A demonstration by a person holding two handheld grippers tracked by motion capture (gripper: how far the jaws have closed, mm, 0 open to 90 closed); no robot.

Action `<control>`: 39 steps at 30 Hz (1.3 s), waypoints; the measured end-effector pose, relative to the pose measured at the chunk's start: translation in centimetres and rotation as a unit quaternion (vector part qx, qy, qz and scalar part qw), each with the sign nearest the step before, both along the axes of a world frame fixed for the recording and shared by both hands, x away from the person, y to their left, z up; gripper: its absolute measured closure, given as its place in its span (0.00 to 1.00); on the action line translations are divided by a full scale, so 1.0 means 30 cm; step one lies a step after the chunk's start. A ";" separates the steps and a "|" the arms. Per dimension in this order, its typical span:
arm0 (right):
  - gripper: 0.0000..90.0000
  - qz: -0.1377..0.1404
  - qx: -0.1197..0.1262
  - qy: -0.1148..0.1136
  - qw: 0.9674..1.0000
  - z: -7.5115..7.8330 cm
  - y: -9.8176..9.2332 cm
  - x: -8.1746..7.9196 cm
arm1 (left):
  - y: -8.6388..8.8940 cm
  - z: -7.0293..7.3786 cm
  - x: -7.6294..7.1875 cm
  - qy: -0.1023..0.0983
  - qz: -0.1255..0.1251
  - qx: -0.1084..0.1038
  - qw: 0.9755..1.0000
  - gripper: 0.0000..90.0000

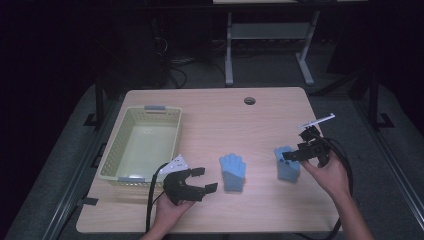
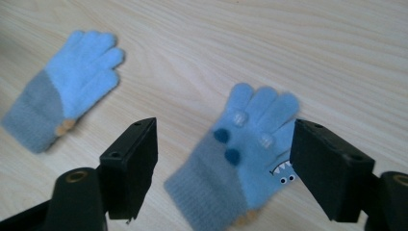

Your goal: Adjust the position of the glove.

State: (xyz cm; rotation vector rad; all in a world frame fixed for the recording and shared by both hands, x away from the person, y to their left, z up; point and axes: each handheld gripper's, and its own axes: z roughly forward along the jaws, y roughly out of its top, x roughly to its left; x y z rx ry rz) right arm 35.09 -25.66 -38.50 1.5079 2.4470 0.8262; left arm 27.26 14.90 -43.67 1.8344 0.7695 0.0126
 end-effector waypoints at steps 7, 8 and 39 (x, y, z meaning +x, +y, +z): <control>0.35 -0.002 -0.022 0.026 0.999 -0.035 0.025 0.020 | -0.010 0.001 -0.006 0.000 -0.009 0.003 1.000 0.21; 0.38 -0.008 -0.024 0.035 0.999 -0.047 0.025 0.025 | -0.009 0.001 -0.006 0.001 -0.009 0.003 1.000 0.21; 0.70 -0.023 -0.101 0.088 0.991 -0.187 0.052 0.053 | -0.007 0.004 -0.011 0.003 -0.004 0.001 1.000 0.21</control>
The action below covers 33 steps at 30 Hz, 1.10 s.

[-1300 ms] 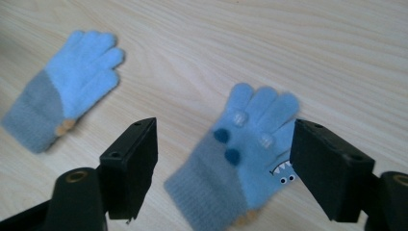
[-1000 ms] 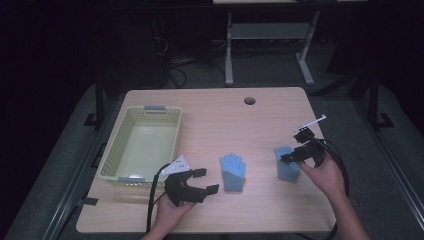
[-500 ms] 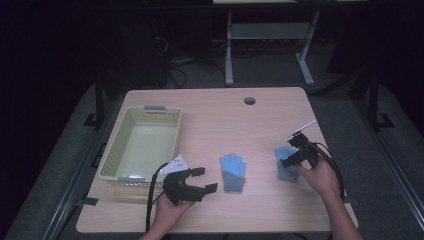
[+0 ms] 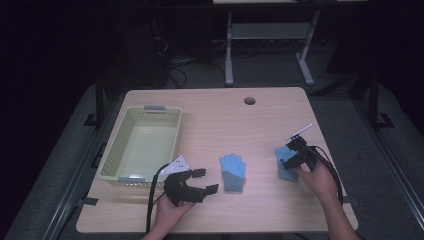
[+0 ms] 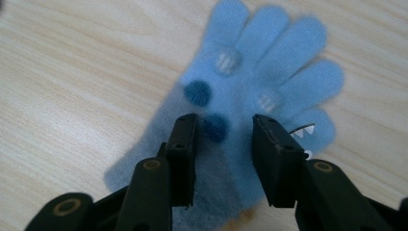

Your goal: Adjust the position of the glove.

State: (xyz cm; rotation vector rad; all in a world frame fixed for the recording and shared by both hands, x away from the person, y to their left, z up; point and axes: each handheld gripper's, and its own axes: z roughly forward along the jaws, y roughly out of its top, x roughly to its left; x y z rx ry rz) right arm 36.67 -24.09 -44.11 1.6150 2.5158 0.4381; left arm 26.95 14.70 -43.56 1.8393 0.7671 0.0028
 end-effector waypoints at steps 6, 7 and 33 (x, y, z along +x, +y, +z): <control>0.77 -0.006 0.003 0.008 1.000 0.003 -0.010 0.012 | 0.001 -0.002 0.002 -0.002 0.002 0.004 1.000 0.21; 0.80 -0.007 0.004 0.008 1.000 0.002 -0.009 0.014 | 0.001 -0.003 0.003 -0.002 0.001 0.006 1.000 0.21; 0.92 -0.016 0.044 -0.003 0.999 0.080 -0.014 -0.012 | -0.008 0.008 -0.009 -0.021 0.002 0.019 1.000 0.22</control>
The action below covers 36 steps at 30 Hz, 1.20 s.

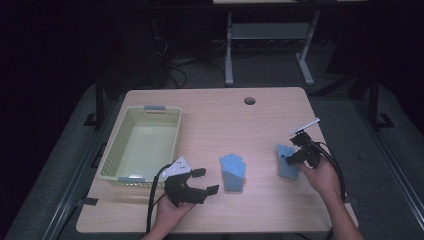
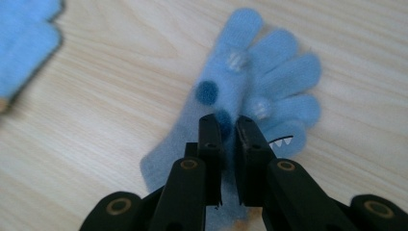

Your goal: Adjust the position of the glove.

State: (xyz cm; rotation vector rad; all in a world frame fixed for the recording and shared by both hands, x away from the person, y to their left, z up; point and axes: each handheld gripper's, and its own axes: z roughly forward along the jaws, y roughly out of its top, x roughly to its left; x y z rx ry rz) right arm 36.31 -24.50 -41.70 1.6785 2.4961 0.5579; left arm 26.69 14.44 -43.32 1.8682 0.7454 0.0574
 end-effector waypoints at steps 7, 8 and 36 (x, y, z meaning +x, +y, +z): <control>0.92 -0.002 0.027 -0.019 0.999 0.063 0.004 -0.017 | 0.005 -0.002 0.004 0.000 0.003 -0.001 1.000 0.22; 0.92 0.000 0.026 -0.024 0.999 0.074 0.009 -0.019 | 0.006 -0.001 0.004 -0.001 0.003 -0.002 1.000 0.22; 0.91 0.088 0.034 -0.061 0.994 0.237 0.241 -0.060 | 0.014 0.003 0.007 0.000 0.010 -0.005 1.000 0.22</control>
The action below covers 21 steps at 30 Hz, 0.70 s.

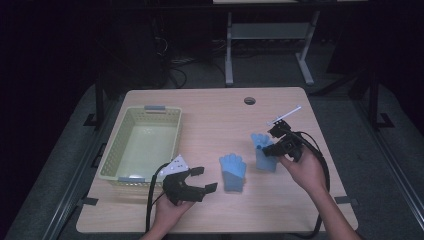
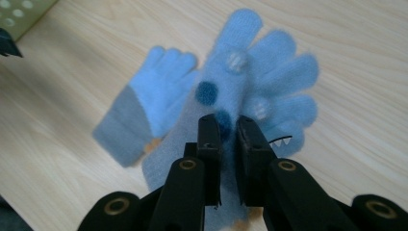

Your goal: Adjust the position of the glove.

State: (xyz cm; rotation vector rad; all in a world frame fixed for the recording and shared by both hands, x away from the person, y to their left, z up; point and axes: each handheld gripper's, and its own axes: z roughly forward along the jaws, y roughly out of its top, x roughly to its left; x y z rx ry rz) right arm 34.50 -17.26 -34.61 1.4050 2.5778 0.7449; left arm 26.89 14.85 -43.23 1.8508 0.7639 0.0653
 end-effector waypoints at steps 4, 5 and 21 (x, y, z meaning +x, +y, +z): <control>0.91 0.011 0.004 0.001 1.000 -0.005 0.039 0.002 | 0.001 -0.002 0.002 -0.001 0.001 0.002 1.000 0.22; 0.91 0.012 0.004 0.002 1.000 -0.009 0.049 0.003 | 0.003 -0.001 0.003 0.000 0.001 0.002 1.000 0.22; 0.91 0.049 0.014 0.020 0.998 -0.089 0.175 -0.007 | 0.009 0.002 0.002 -0.002 0.004 0.001 1.000 0.22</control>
